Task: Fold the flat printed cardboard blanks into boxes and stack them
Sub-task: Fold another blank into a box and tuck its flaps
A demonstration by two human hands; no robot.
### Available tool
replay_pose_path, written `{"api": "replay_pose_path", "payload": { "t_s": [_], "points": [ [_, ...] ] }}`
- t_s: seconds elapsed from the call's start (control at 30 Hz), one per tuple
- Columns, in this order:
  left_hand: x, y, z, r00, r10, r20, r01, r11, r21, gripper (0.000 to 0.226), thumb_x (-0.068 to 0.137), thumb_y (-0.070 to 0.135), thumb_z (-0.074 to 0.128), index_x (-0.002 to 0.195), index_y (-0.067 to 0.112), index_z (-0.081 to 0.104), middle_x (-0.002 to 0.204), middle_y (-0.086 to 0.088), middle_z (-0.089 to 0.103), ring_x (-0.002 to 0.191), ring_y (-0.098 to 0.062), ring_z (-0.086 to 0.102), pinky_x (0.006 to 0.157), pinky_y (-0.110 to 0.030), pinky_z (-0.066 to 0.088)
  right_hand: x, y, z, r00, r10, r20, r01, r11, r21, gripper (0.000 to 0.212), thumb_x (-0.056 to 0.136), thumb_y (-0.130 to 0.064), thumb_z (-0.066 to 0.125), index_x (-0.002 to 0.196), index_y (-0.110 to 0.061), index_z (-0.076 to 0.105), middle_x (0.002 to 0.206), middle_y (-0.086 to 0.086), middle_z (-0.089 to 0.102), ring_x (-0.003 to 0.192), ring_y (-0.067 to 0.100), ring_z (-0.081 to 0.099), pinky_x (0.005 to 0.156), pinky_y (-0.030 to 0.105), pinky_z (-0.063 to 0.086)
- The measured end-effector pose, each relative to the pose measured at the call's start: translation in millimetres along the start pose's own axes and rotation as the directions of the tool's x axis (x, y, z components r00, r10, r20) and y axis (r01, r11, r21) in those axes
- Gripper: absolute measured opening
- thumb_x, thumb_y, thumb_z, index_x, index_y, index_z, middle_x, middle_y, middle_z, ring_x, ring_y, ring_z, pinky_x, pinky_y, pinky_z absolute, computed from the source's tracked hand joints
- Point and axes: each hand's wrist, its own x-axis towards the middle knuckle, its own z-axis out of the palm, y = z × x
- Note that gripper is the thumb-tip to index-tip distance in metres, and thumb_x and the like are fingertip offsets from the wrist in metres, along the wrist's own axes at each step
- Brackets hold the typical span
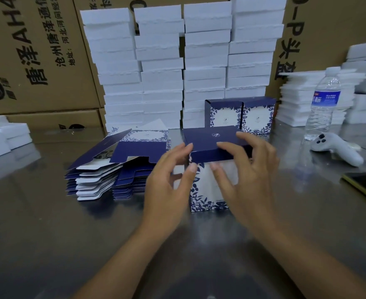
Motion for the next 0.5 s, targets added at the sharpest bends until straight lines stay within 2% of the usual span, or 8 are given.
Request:
{"api": "replay_pose_path", "payload": {
  "t_s": [0.07, 0.13, 0.2, 0.27, 0.33, 0.37, 0.43, 0.5],
  "points": [
    [-3.3, -3.7, 4.9, 0.999, 0.000, 0.035, -0.002, 0.999, 0.034, 0.037, 0.092, 0.029, 0.054, 0.120, 0.052, 0.047, 0.112, 0.023, 0.052, 0.107, 0.003, 0.054, 0.082, -0.010, 0.046, -7.2, -10.3, 6.5, 0.993, 0.114, 0.022, -0.114, 0.993, 0.020, 0.043, 0.082, -0.035, 0.065, 0.118, -0.013, 0.058, 0.135, 0.014, 0.037, 0.126, 0.027, 0.027, 0.099, 0.057, 0.037],
    [-3.5, -8.2, 8.1, 0.999, -0.006, 0.052, 0.003, 0.998, 0.055, 0.036, 0.095, 0.036, 0.048, 0.124, 0.056, 0.043, 0.112, 0.019, 0.051, 0.107, 0.003, 0.053, 0.085, -0.011, 0.045, -13.8, -17.1, 14.8, 0.982, 0.182, 0.043, -0.183, 0.983, 0.011, 0.056, 0.078, -0.033, 0.072, 0.126, -0.016, 0.049, 0.143, 0.014, 0.025, 0.136, 0.027, 0.017, 0.108, 0.059, 0.023],
    [-2.0, -11.4, 9.5, 0.999, 0.016, 0.042, -0.020, 0.995, 0.097, 0.039, 0.095, 0.033, 0.041, 0.128, 0.055, 0.040, 0.115, 0.019, 0.050, 0.108, 0.007, 0.051, 0.085, -0.005, 0.039, -16.1, -16.8, 22.8, 0.979, 0.190, 0.078, -0.190, 0.982, -0.012, 0.070, 0.075, -0.037, 0.074, 0.132, -0.022, 0.037, 0.149, 0.009, 0.017, 0.141, 0.025, 0.007, 0.105, 0.057, 0.015],
    [0.4, -14.4, 11.1, 0.999, -0.012, 0.042, 0.008, 0.994, 0.105, 0.040, 0.096, 0.034, 0.038, 0.131, 0.054, 0.036, 0.122, 0.023, 0.049, 0.114, 0.012, 0.046, 0.089, -0.002, 0.034, -12.2, -9.3, 29.8, 0.979, 0.161, 0.121, -0.155, 0.986, -0.060, 0.081, 0.071, -0.040, 0.077, 0.135, -0.025, 0.030, 0.150, 0.012, 0.020, 0.141, 0.024, 0.006, 0.102, 0.061, 0.022],
    [2.4, -21.7, 13.9, 0.995, -0.088, 0.045, 0.083, 0.991, 0.107, 0.037, 0.097, 0.037, 0.039, 0.129, 0.056, 0.035, 0.126, 0.027, 0.047, 0.116, 0.013, 0.044, 0.091, -0.003, 0.035, -3.8, 0.4, 37.7, 0.976, 0.146, 0.161, -0.134, 0.987, -0.085, 0.089, 0.064, -0.037, 0.082, 0.135, -0.026, 0.030, 0.149, 0.015, 0.028, 0.140, 0.024, 0.009, 0.097, 0.066, 0.032],
    [3.2, -25.2, 15.4, 0.991, -0.130, 0.038, 0.124, 0.984, 0.125, 0.033, 0.097, 0.036, 0.043, 0.124, 0.055, 0.039, 0.120, 0.026, 0.051, 0.110, 0.013, 0.048, 0.087, -0.003, 0.038, 1.0, 5.4, 42.4, 0.973, 0.143, 0.181, -0.128, 0.987, -0.092, 0.090, 0.062, -0.035, 0.084, 0.136, -0.025, 0.034, 0.148, 0.016, 0.031, 0.139, 0.024, 0.011, 0.094, 0.067, 0.034],
    [4.1, -33.4, 17.7, 0.984, -0.180, 0.009, 0.175, 0.969, 0.172, 0.018, 0.094, 0.028, 0.051, 0.099, 0.045, 0.054, 0.094, 0.017, 0.060, 0.087, 0.008, 0.055, 0.071, -0.005, 0.040, 11.3, 16.6, 54.8, 0.962, 0.141, 0.235, -0.118, 0.987, -0.108, 0.089, 0.061, -0.035, 0.085, 0.137, -0.021, 0.041, 0.149, 0.016, 0.032, 0.141, 0.026, 0.013, 0.096, 0.065, 0.036],
    [6.4, -40.1, 19.7, 0.974, -0.228, 0.009, 0.222, 0.955, 0.197, 0.022, 0.092, 0.020, 0.056, 0.072, 0.029, 0.055, 0.065, 0.012, 0.058, 0.061, 0.001, 0.052, 0.056, -0.010, 0.037, 22.2, 29.6, 70.2, 0.941, 0.136, 0.309, -0.109, 0.989, -0.103, 0.086, 0.068, -0.038, 0.080, 0.141, -0.020, 0.040, 0.153, 0.012, 0.024, 0.144, 0.024, 0.009, 0.104, 0.056, 0.032]
  ]
}}
